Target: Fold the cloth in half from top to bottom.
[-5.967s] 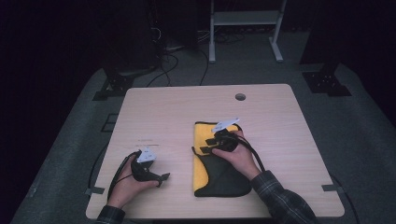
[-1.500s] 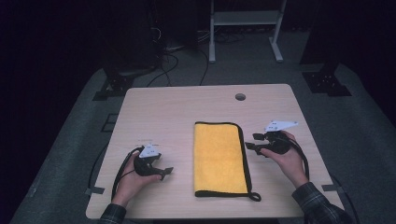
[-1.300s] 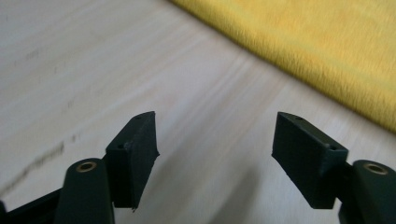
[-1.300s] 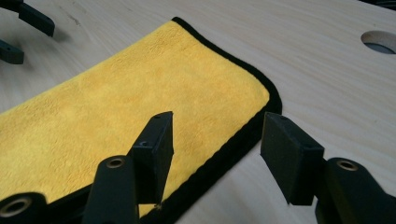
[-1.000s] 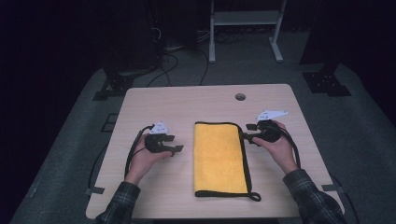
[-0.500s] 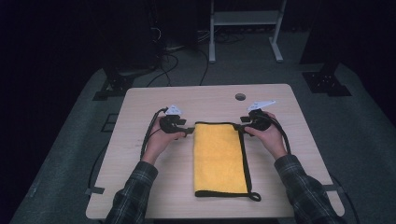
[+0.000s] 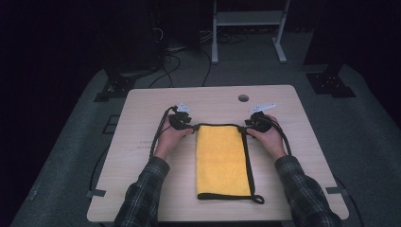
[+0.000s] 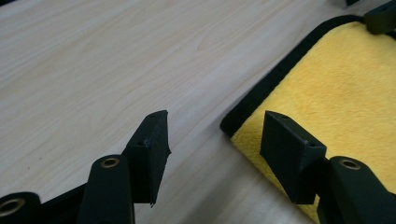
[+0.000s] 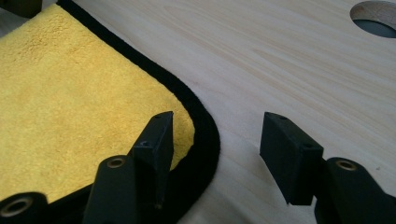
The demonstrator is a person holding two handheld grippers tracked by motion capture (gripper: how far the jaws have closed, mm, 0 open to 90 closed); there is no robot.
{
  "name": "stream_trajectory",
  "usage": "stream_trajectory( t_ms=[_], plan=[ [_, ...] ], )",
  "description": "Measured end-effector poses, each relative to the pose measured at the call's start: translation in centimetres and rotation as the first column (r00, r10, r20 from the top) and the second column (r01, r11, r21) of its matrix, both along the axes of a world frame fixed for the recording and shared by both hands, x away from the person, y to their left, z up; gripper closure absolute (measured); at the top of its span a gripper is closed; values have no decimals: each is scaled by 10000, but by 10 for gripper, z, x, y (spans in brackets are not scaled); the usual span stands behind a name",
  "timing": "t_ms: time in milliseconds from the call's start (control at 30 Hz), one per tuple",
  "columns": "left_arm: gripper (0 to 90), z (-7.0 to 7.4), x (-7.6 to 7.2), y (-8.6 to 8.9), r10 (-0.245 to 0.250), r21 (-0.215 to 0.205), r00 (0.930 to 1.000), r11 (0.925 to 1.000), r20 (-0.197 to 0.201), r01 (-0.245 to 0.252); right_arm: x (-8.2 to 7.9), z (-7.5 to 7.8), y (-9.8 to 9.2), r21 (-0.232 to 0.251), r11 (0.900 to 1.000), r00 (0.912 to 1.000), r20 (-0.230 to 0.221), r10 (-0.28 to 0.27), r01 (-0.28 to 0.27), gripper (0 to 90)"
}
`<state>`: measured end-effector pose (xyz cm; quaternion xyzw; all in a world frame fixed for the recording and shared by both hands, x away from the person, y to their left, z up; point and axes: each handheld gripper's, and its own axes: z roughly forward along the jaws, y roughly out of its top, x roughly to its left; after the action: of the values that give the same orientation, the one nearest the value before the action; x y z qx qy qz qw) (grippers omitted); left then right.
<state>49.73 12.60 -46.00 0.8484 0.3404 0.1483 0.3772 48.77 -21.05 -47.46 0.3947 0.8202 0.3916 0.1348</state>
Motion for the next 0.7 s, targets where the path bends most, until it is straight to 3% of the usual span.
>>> stream_trajectory(
  t_ms=[333, 433, 567, 700],
  plan=[
    [445, -10, 1, -6, -314, 402, 9994, 9987, -124, 319, -1, -4, 3, -265, 9992, 9995, 60, 299, -297, 472],
    [451, -12, 3, -4, -223, 161, 9991, 9996, -354, 229, -1, -4, 3, -272, 9987, 9991, 78, 427, -424, 509],
    [454, -12, 6, -3, -174, 180, 9992, 9997, -354, 181, -2, -3, 4, -225, 9975, 9977, 3, 674, -674, 616],
    [611, -10, 6, -9, -459, 174, 9972, 9987, -590, 470, -3, -2, 6, -189, 9974, 9975, -169, 693, -696, 684]
  ],
)
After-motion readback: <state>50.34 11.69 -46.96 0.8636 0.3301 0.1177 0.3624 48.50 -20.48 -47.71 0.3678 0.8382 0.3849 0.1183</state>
